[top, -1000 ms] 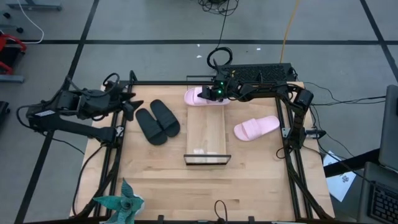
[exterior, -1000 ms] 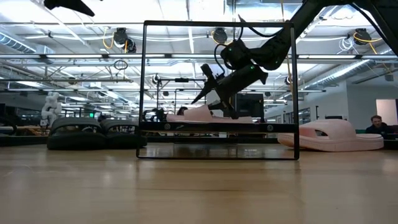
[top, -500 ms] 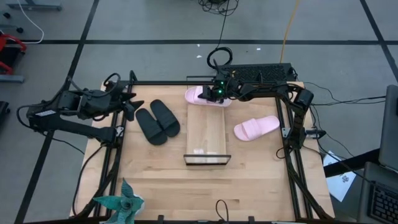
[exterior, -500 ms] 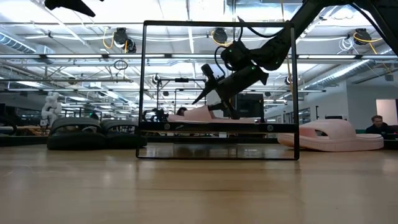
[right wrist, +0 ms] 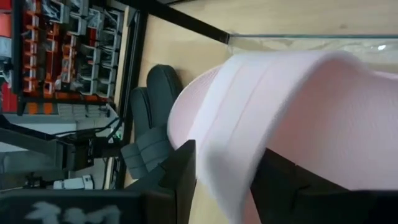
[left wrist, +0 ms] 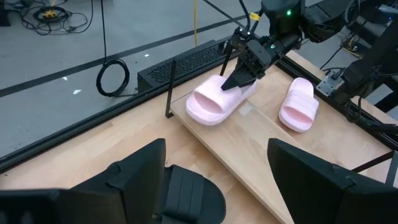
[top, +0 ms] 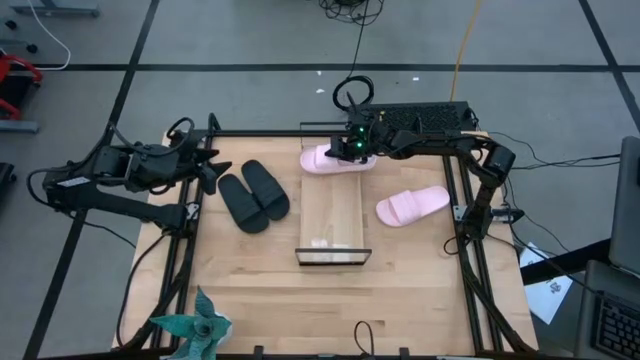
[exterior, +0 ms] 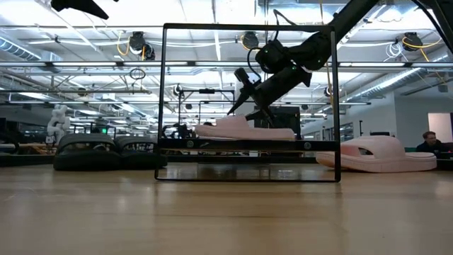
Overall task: Pick and place slides into the shelf
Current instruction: Put the top pink slide on the shelf
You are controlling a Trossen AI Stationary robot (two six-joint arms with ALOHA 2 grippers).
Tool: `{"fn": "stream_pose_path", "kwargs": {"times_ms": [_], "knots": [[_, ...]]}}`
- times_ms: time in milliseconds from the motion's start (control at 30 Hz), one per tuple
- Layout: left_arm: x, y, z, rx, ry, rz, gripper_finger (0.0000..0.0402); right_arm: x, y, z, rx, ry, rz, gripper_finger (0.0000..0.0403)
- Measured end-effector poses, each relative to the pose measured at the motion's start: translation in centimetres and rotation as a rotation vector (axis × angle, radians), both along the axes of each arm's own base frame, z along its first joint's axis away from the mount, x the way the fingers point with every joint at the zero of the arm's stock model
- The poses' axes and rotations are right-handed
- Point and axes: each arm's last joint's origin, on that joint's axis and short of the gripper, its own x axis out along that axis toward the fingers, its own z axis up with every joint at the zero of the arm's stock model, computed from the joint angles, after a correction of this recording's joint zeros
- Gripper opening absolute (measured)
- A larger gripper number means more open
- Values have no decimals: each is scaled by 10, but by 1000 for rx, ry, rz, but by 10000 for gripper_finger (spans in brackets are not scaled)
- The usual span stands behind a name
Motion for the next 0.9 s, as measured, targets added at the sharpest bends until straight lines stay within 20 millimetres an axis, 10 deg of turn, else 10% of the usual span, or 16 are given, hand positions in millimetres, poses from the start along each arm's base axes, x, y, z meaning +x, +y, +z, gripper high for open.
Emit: {"fn": "stream_pose_path", "kwargs": {"times_ms": [600, 900], "knots": [[0, -1, 0, -14, 0, -20, 285, 4, 7, -1, -35, 28, -12, 126], [0, -1, 0, -4, 7, -28, 285, 4, 9, -3, -54, 55, -20, 55]]}}
